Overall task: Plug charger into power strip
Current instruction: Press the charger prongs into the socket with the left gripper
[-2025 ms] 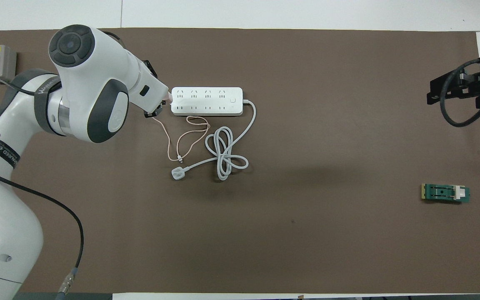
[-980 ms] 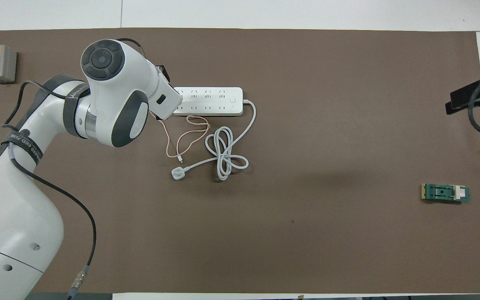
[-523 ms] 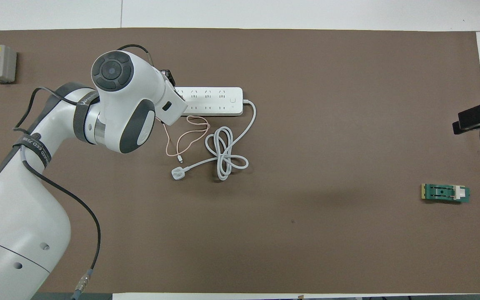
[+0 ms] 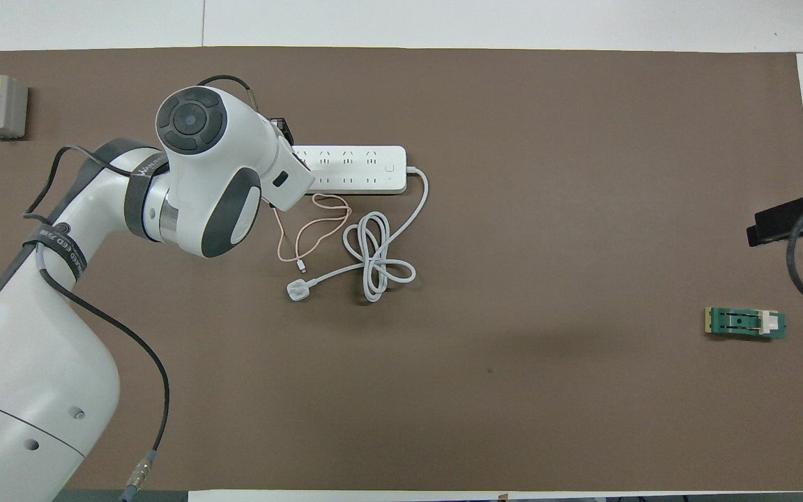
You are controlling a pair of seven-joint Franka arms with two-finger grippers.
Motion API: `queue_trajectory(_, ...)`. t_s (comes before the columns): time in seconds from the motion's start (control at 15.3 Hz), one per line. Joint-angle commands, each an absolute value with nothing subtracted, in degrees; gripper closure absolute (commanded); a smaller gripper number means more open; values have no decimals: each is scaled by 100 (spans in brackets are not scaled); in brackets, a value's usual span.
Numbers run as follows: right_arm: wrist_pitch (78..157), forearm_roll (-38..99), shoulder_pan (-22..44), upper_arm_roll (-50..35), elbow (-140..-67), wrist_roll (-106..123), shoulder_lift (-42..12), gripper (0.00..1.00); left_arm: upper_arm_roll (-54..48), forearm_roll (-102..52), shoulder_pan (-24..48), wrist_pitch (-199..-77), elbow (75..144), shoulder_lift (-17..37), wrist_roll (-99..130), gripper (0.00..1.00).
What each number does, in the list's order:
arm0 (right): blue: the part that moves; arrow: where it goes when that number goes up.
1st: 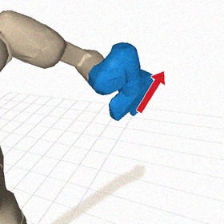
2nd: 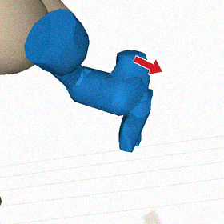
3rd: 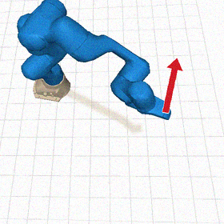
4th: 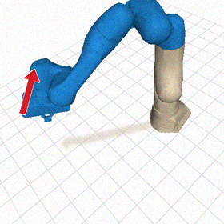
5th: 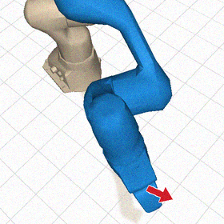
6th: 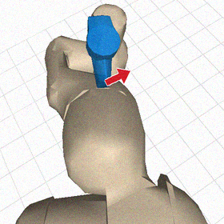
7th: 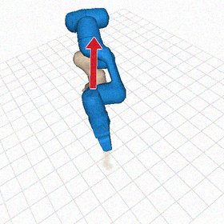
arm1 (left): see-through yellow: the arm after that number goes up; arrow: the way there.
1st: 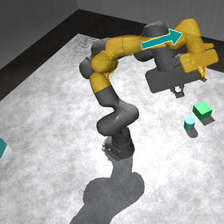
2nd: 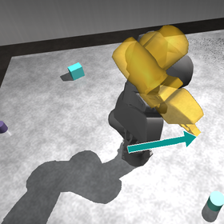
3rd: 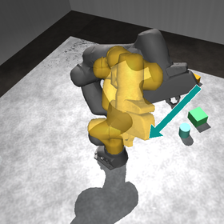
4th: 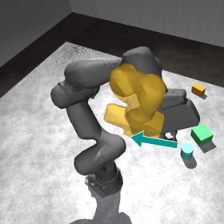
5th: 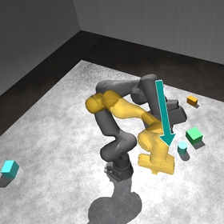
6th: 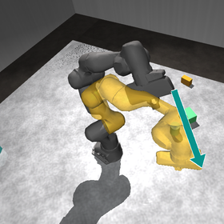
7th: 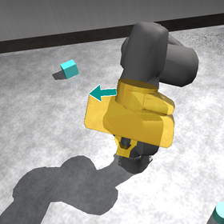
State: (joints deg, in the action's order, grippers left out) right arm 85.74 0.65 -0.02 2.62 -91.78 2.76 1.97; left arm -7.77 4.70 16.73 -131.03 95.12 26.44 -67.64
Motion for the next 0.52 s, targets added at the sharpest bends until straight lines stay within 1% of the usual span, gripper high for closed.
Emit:
queue_trajectory(0.0,8754,-62,167,448,-9387,167,334,0,-694,668,1740,-13105,9721,2514,-6759,100)
queue_trajectory(0.13,8719,-88,71,413,-9229,193,220,0,-694,677,1740,-13113,9756,2496,-6759,100)
queue_trajectory(0.33,8666,-131,-228,124,-9176,202,211,0,-712,677,1749,-13175,9870,2470,-6724,100)
queue_trajectory(0.46,8640,-167,-255,79,-9176,202,220,0,-712,677,1749,-13166,9888,2461,-6724,100)
